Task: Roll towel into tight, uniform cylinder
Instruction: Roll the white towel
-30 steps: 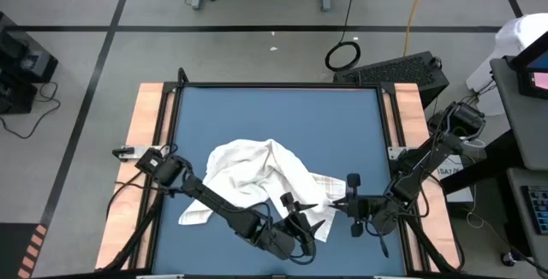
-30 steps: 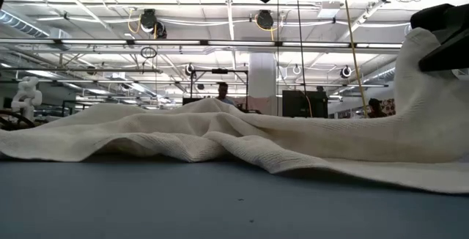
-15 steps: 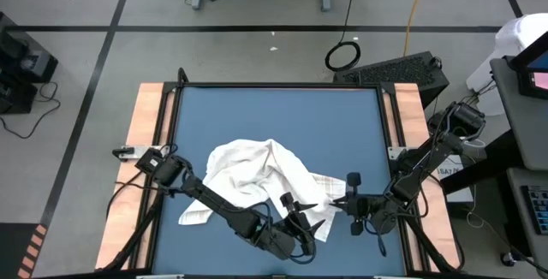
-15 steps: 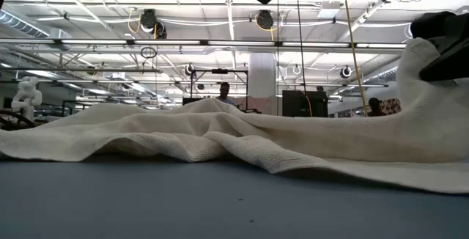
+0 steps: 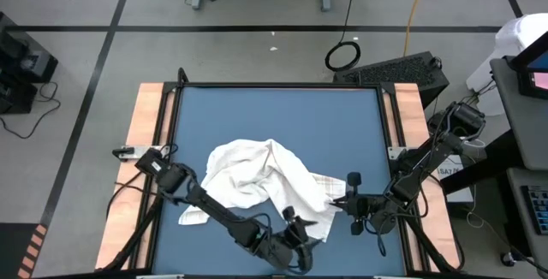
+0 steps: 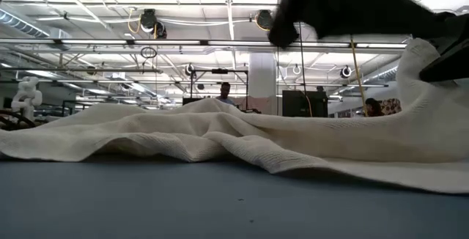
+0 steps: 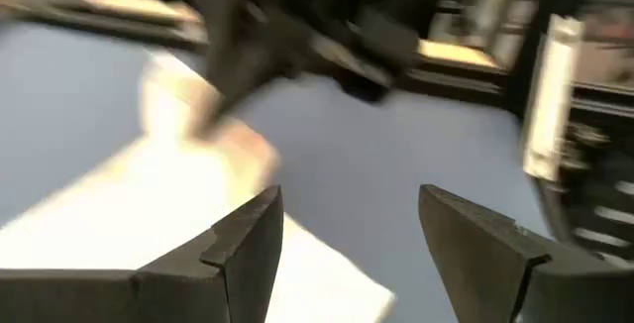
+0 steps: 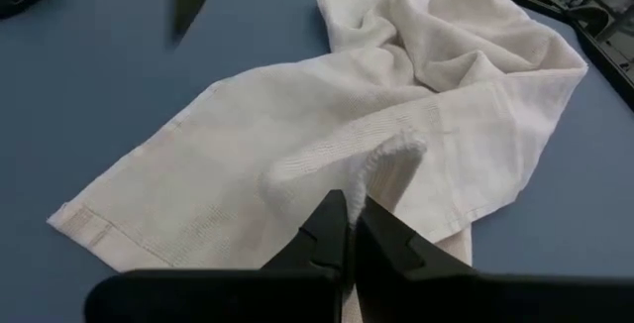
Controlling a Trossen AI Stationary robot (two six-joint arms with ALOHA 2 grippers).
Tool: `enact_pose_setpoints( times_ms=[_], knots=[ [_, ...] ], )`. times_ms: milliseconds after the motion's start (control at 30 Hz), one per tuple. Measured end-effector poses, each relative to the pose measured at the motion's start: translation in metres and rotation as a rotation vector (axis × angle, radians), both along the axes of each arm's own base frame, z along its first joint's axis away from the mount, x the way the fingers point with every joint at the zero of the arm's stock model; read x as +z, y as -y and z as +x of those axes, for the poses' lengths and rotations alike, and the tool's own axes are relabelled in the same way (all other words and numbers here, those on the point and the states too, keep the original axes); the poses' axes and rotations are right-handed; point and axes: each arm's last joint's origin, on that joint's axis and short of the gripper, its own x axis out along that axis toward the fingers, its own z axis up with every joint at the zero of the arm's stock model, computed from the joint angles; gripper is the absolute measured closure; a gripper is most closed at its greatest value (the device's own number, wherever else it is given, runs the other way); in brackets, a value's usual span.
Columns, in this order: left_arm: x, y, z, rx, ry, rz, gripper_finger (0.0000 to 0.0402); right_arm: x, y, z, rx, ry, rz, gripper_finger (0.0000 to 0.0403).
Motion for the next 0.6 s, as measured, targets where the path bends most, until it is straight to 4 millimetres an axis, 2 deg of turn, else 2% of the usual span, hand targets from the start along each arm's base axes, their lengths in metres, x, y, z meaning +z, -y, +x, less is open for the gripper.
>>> enact_pose_setpoints(
  times_ms=[133, 200, 300, 400, 533, 600],
  knots=[
    [-0.043, -0.001, 0.009, -0.039, 0.009, -0.039, 0.0162, 0.0, 0.0, 0.0, 0.0, -0.001, -0.001, 0.0399],
    [-0.054, -0.006, 0.012, -0.022, -0.007, -0.05, 0.0164, 0.0, 0.0, 0.0, 0.0, 0.0, 0.0, 0.0399],
    [-0.06, -0.015, 0.015, 0.008, -0.047, -0.056, 0.0181, 0.0, 0.0, 0.0, 0.0, -0.001, -0.001, 0.0399],
    [-0.057, -0.019, 0.018, 0.005, -0.079, -0.053, 0.0209, 0.0, 0.0, 0.0, 0.0, -0.001, -0.001, 0.0399],
    [-0.026, -0.017, 0.029, -0.026, -0.133, -0.021, 0.025, 0.0, 0.0, 0.0, 0.001, -0.001, -0.001, 0.0399],
    [-0.017, -0.023, 0.034, -0.027, -0.195, -0.017, 0.0269, 0.0, 0.0, 0.0, 0.001, 0.0, 0.0, 0.0399]
  ],
)
